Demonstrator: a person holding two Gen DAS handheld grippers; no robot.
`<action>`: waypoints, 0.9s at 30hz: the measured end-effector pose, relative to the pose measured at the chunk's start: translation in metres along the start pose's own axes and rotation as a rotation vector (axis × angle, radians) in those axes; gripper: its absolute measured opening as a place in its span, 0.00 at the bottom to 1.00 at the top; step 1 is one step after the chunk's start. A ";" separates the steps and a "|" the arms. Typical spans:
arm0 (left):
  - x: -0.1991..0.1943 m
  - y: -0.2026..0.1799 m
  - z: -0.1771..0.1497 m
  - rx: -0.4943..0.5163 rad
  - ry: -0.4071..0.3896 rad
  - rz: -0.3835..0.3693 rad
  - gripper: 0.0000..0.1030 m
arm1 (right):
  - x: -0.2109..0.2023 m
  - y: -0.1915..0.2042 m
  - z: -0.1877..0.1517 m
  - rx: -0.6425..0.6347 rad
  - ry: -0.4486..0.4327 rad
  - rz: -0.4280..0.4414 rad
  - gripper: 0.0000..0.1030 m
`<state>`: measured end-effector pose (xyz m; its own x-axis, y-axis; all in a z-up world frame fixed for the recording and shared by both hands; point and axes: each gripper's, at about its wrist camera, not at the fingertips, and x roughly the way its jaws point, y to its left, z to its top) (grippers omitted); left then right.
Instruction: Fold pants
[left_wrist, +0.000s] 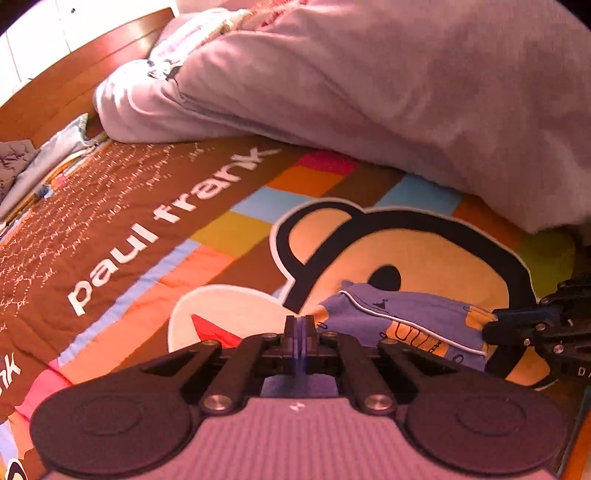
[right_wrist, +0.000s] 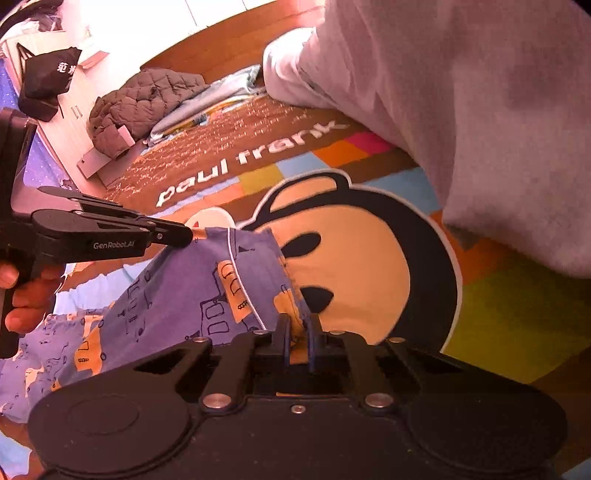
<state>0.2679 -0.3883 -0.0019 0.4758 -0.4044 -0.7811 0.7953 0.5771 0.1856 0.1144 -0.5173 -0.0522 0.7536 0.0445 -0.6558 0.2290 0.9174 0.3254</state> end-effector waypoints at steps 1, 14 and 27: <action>-0.002 0.001 0.000 -0.004 -0.011 0.003 0.01 | -0.001 0.002 0.000 -0.012 -0.012 -0.002 0.08; 0.045 0.002 -0.013 -0.109 0.080 0.047 0.09 | 0.023 -0.004 0.003 0.029 0.053 -0.034 0.23; -0.008 0.035 -0.033 -0.309 -0.016 0.101 0.63 | 0.042 0.008 0.006 -0.016 0.049 -0.061 0.44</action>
<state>0.2799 -0.3411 -0.0089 0.5543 -0.3440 -0.7579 0.5932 0.8020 0.0699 0.1520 -0.5105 -0.0730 0.7076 0.0070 -0.7066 0.2636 0.9252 0.2731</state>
